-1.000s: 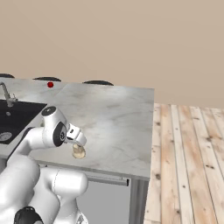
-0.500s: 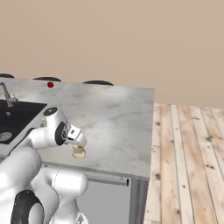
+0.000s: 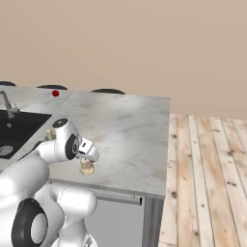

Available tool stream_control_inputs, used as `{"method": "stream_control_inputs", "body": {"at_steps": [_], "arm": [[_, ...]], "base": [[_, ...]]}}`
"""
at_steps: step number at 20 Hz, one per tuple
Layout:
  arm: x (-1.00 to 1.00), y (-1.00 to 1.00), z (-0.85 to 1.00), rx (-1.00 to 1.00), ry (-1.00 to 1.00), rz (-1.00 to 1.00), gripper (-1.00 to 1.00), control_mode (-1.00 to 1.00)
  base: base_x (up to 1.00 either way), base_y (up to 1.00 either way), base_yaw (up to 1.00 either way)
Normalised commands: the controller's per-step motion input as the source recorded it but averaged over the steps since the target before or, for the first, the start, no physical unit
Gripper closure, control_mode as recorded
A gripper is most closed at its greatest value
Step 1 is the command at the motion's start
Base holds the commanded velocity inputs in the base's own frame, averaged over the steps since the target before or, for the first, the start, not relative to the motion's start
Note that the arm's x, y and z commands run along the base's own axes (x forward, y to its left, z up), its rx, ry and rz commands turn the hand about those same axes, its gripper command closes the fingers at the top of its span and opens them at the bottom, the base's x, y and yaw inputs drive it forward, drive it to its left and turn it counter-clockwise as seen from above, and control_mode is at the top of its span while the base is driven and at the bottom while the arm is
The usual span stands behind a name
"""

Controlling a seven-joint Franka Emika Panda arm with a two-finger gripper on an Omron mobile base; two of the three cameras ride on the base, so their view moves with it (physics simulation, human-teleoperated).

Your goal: Pick the candle and candle from the dining table and place them in the open cabinet. Close the cabinet after placing the objects.

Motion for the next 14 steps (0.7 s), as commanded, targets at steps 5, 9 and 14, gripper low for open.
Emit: {"method": "stream_control_inputs", "body": {"at_steps": [5, 9, 14], "arm": [[-0.18, 0.00, -0.44, 0.00, -0.02, 0.00, -1.00, -1.00], [-0.18, 0.00, -0.40, 0.01, 0.00, 0.00, -1.00, -1.00], [-0.10, -0.06, -0.34, 0.03, -0.01, 0.00, -1.00, -1.00]], "base": [[0.00, 0.00, 0.00], [0.00, 0.00, 0.00], [0.00, 0.00, 0.00]]}}
